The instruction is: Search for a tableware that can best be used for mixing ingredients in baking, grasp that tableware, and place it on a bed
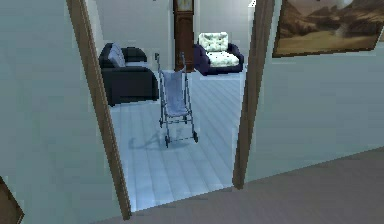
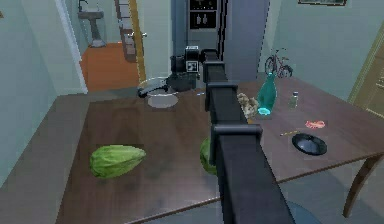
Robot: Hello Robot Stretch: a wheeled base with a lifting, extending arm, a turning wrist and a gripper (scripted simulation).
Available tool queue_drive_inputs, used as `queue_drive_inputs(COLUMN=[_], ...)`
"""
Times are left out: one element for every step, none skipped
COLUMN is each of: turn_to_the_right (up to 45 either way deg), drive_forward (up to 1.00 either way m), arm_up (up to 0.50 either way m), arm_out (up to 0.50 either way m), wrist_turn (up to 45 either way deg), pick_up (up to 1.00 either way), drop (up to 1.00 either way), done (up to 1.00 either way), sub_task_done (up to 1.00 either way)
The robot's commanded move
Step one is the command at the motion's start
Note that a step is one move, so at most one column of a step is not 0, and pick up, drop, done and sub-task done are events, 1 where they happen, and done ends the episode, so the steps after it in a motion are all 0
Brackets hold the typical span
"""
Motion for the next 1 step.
queue_drive_inputs(turn_to_the_right=[0.0], drive_forward=[0.0], arm_up=[0.0], arm_out=[0.0], wrist_turn=[-45.0], pick_up=[0.0], drop=[0.0], done=[0.0], sub_task_done=[0.0])
